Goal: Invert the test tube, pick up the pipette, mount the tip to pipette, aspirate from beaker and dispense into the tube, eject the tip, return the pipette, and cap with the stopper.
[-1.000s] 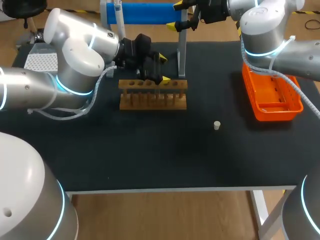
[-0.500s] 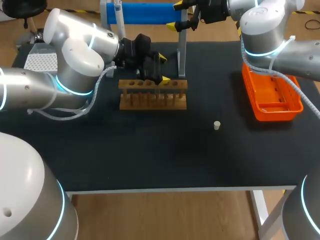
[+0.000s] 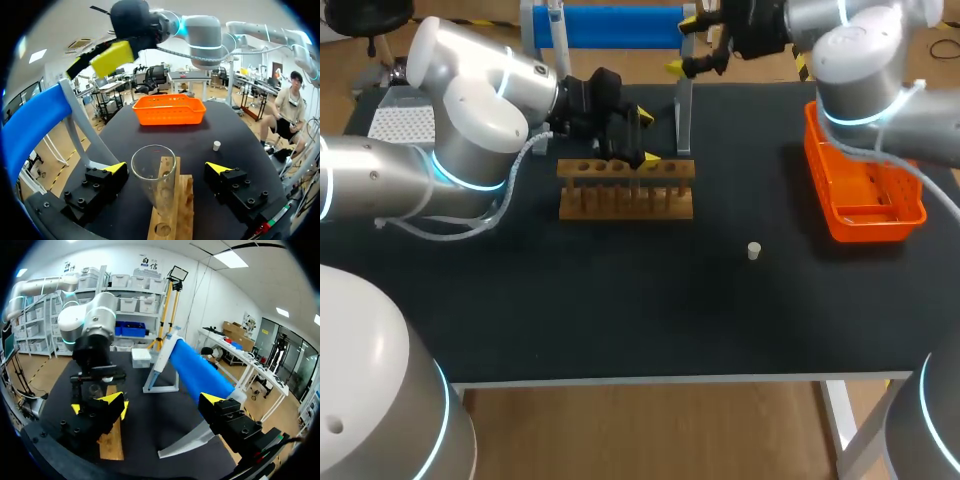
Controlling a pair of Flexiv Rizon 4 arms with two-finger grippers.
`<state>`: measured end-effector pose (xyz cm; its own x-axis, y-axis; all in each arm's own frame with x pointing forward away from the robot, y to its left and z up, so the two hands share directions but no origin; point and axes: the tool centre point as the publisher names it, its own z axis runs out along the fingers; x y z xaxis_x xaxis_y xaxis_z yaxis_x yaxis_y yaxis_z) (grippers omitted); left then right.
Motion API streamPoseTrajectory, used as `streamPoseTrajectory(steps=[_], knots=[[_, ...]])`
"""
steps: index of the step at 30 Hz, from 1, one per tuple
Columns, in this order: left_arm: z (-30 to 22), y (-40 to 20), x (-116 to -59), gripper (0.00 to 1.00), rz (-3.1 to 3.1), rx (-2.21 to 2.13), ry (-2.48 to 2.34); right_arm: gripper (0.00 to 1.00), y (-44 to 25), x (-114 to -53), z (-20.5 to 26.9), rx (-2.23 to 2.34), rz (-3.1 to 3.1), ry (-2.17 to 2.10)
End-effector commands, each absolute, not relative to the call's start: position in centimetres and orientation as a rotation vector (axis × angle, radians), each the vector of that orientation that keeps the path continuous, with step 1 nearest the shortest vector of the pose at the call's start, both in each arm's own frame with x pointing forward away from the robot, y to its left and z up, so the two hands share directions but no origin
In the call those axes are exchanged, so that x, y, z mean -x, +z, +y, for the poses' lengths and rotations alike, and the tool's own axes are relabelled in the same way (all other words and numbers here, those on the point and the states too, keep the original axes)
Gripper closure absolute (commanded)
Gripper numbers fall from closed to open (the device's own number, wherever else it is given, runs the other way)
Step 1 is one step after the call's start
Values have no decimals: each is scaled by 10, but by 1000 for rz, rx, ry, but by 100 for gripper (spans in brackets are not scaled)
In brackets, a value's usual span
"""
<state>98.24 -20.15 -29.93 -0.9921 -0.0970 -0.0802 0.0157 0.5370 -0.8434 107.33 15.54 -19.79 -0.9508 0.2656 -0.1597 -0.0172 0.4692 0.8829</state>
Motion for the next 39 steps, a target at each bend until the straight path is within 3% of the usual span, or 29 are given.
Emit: streamPoseTrajectory(steps=[1,19,39], knots=[[-201,-300,-983,0,2649,67,-1460,0,-198,-1013,110,-260,2421,1466],[-201,-300,-983,0,2649,67,-1460,0,-260,-885,29,-486,2472,1401],[-201,-300,-983,0,2649,67,-1460,0,-313,-854,4,-572,2506,1258]])
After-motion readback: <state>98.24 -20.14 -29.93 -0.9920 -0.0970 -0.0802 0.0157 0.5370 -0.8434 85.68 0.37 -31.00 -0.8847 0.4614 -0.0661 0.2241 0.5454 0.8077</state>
